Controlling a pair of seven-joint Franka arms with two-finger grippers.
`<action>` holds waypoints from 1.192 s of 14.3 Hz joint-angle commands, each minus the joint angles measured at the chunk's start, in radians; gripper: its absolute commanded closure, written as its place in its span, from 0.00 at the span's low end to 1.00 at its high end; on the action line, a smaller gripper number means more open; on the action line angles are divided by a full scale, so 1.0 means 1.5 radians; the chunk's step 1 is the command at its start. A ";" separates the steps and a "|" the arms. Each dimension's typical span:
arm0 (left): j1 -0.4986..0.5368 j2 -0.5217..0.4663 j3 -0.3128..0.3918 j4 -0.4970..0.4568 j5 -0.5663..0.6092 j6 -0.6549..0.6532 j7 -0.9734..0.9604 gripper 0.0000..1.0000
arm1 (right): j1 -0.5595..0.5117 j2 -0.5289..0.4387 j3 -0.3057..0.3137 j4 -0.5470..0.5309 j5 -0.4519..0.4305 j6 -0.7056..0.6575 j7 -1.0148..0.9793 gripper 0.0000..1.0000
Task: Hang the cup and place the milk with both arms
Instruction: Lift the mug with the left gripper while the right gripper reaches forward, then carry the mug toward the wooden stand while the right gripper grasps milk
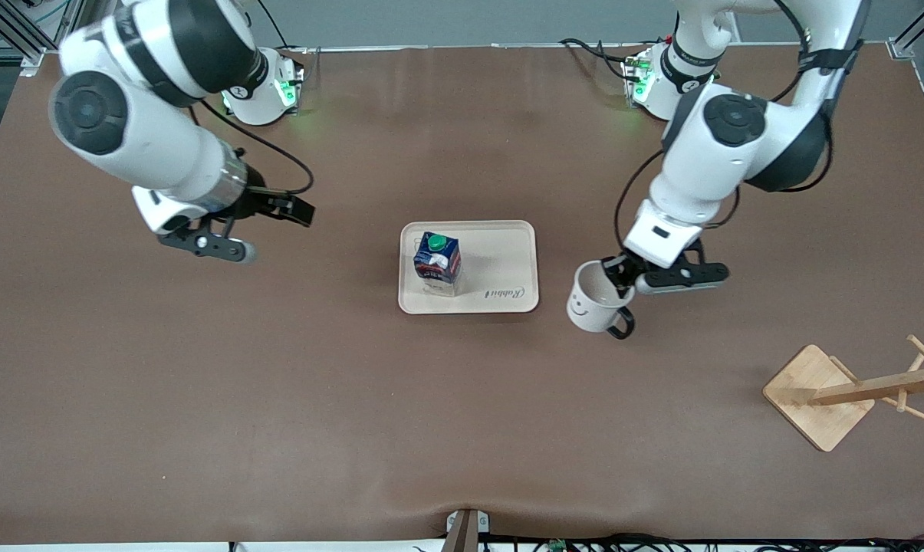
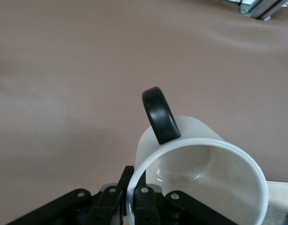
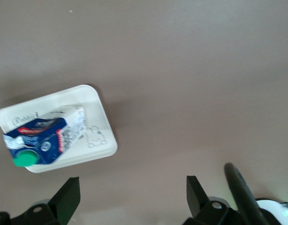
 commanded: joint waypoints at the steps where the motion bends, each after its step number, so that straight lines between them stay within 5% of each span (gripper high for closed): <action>1: 0.056 -0.033 -0.005 -0.005 0.012 -0.032 0.104 1.00 | 0.041 0.027 -0.006 0.000 0.014 0.055 0.077 0.00; 10: 0.254 -0.062 -0.006 0.081 0.001 -0.204 0.572 1.00 | 0.111 0.116 -0.006 0.014 0.013 0.212 0.113 0.00; 17: 0.346 -0.016 -0.006 0.158 0.001 -0.209 0.775 1.00 | 0.178 0.193 -0.007 0.062 -0.003 0.260 0.202 0.00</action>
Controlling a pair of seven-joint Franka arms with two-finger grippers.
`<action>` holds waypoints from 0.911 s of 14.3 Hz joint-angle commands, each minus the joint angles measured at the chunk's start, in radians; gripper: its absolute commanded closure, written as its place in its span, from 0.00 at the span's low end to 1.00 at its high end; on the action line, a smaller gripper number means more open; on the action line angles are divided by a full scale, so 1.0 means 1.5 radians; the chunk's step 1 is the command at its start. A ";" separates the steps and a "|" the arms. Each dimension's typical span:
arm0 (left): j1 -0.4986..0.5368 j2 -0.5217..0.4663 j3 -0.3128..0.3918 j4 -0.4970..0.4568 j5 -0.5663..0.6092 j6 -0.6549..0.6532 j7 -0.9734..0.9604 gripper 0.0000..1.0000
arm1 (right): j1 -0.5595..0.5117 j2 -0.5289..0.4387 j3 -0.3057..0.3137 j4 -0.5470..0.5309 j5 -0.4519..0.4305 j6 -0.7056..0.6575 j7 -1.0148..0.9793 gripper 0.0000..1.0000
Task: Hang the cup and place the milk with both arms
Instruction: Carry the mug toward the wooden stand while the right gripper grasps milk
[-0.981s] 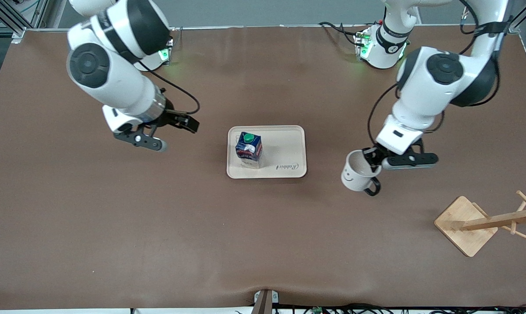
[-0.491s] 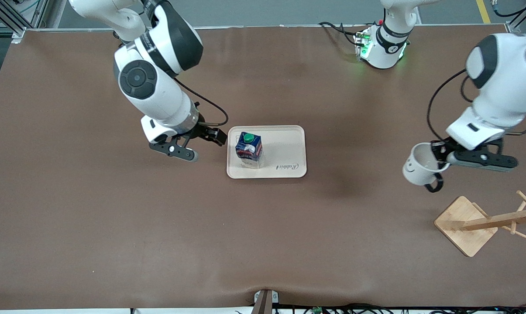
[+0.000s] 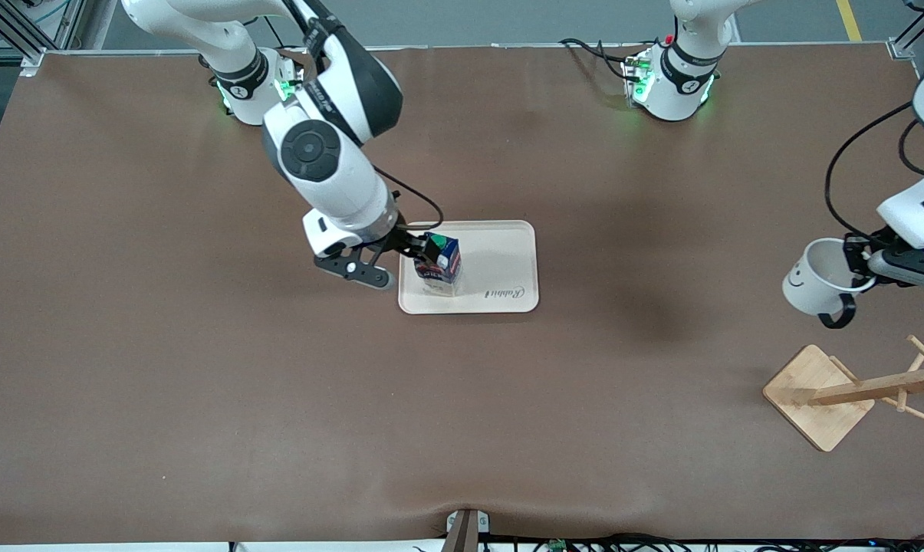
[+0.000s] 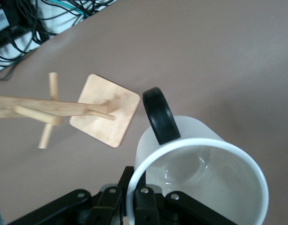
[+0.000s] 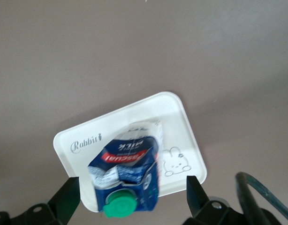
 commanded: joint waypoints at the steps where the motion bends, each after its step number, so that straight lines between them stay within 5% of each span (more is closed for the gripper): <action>1: 0.023 0.048 -0.007 0.069 0.000 -0.018 0.060 1.00 | 0.022 0.037 -0.007 0.038 -0.009 -0.004 0.022 0.00; 10: 0.054 0.109 -0.006 0.137 0.000 -0.018 0.185 1.00 | 0.055 0.088 -0.007 0.037 -0.066 0.037 0.063 0.00; 13: 0.068 0.127 -0.006 0.152 0.000 -0.018 0.208 1.00 | 0.056 0.096 -0.007 0.036 -0.082 0.037 0.060 0.69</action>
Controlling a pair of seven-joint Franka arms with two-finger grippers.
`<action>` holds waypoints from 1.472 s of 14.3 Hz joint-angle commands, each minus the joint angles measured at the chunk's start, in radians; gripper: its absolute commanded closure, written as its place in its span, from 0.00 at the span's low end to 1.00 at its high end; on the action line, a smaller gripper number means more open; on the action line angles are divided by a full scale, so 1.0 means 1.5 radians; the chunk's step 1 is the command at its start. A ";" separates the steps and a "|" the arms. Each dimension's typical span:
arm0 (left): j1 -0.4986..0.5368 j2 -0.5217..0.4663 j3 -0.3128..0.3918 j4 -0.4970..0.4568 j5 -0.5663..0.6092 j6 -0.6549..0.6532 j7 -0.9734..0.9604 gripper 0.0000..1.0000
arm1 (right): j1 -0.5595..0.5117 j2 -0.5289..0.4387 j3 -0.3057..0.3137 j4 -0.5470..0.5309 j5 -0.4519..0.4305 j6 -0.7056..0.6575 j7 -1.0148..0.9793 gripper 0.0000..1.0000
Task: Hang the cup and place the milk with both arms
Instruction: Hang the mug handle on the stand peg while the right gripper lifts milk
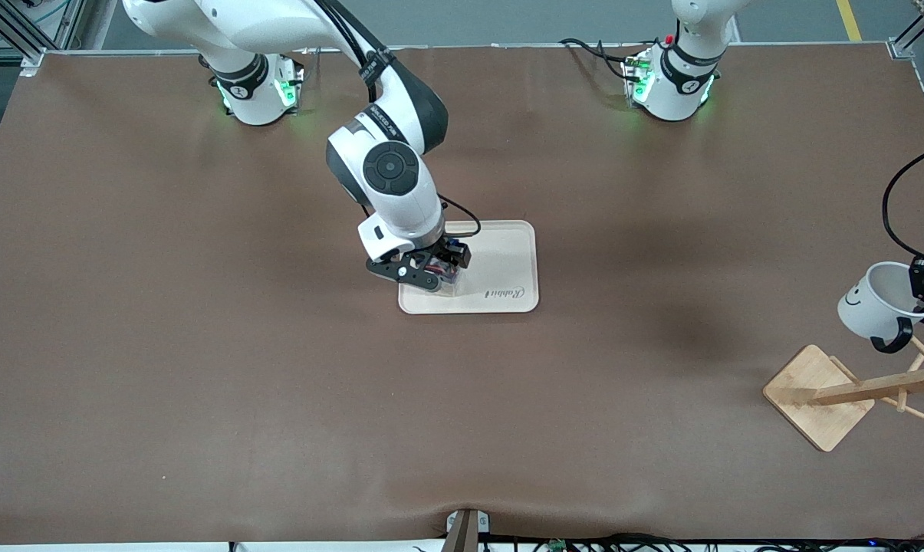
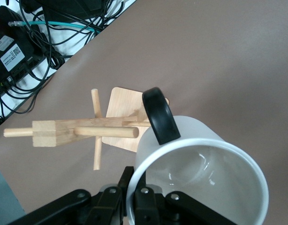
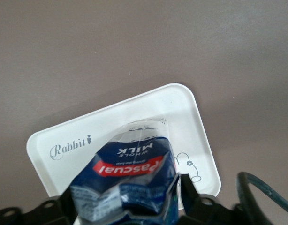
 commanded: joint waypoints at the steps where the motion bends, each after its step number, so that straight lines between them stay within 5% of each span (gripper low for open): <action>1: 0.018 0.028 -0.006 0.039 0.001 -0.017 0.022 1.00 | 0.006 0.011 -0.005 0.018 -0.023 -0.002 0.014 0.93; 2: 0.019 0.033 -0.006 0.046 0.000 -0.017 0.030 1.00 | 0.006 0.012 -0.005 0.018 -0.024 -0.003 0.014 1.00; 13: 0.047 0.085 -0.006 0.093 -0.041 -0.017 0.070 1.00 | -0.051 0.000 -0.003 0.121 -0.013 -0.150 -0.011 1.00; 15: 0.049 0.105 -0.006 0.094 -0.041 -0.017 0.071 0.76 | -0.076 -0.013 -0.004 0.123 -0.008 -0.178 -0.047 1.00; 16: 0.049 0.109 -0.006 0.097 -0.042 -0.017 0.070 0.46 | -0.089 -0.027 -0.006 0.123 -0.002 -0.189 -0.050 1.00; 17: 0.049 0.110 -0.006 0.099 -0.050 -0.017 0.065 0.00 | -0.105 -0.039 -0.007 0.122 -0.001 -0.203 -0.051 1.00; 21: 0.039 0.087 -0.014 0.102 -0.076 -0.041 0.011 0.00 | -0.168 -0.065 -0.010 0.121 -0.003 -0.294 -0.117 1.00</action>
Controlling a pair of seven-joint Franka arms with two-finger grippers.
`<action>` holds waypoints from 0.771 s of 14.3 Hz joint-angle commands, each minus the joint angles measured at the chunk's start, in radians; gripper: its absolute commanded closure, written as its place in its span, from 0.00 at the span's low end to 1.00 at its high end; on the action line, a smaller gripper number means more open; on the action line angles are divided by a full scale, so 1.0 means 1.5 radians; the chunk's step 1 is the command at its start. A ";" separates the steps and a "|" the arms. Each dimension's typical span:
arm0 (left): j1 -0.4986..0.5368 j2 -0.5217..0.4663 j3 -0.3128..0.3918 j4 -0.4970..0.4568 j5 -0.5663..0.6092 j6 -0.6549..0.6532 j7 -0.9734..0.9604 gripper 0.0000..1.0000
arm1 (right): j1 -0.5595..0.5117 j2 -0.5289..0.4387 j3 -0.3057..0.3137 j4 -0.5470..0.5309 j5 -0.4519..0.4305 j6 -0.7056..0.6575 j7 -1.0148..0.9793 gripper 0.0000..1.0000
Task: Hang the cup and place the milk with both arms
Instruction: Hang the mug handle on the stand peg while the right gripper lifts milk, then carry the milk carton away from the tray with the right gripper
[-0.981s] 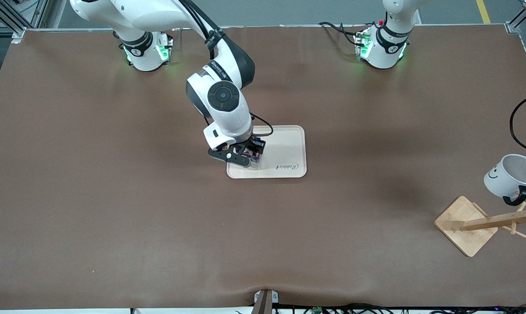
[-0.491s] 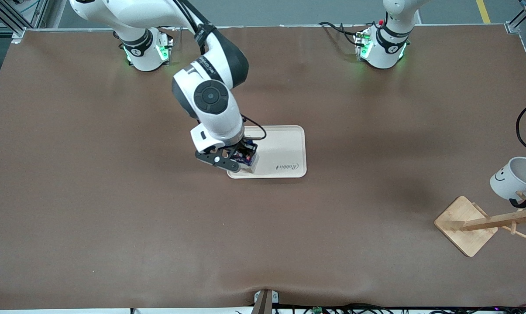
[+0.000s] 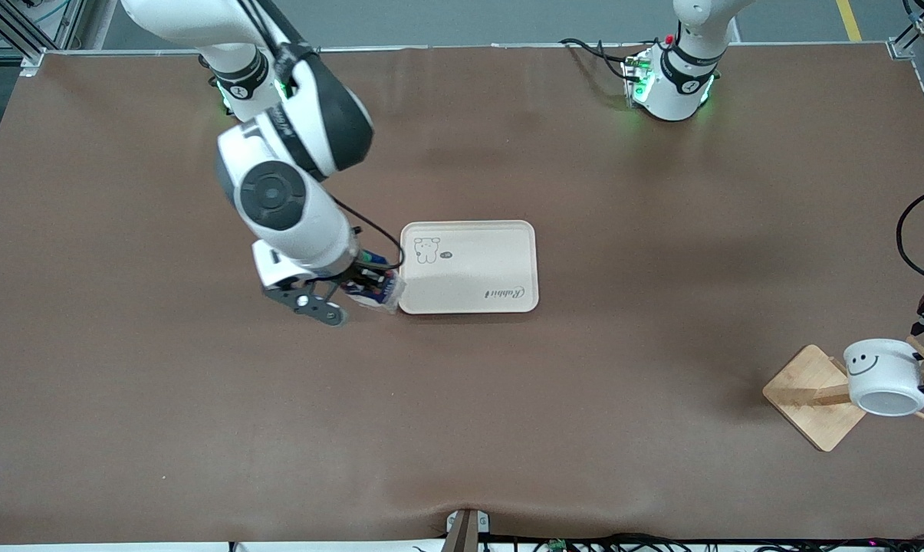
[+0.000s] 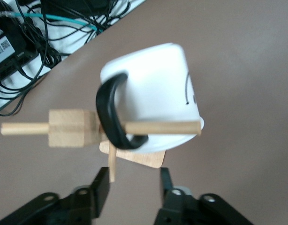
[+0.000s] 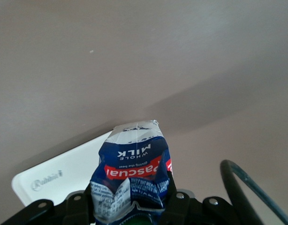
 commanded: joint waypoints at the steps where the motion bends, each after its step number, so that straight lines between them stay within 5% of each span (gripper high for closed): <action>1: -0.004 -0.027 -0.017 0.015 -0.012 -0.066 -0.084 0.00 | -0.051 -0.024 0.007 -0.005 0.005 -0.064 -0.056 1.00; 11: -0.004 -0.126 -0.167 0.007 -0.002 -0.240 -0.589 0.00 | -0.185 -0.043 0.005 -0.035 -0.006 -0.101 -0.225 1.00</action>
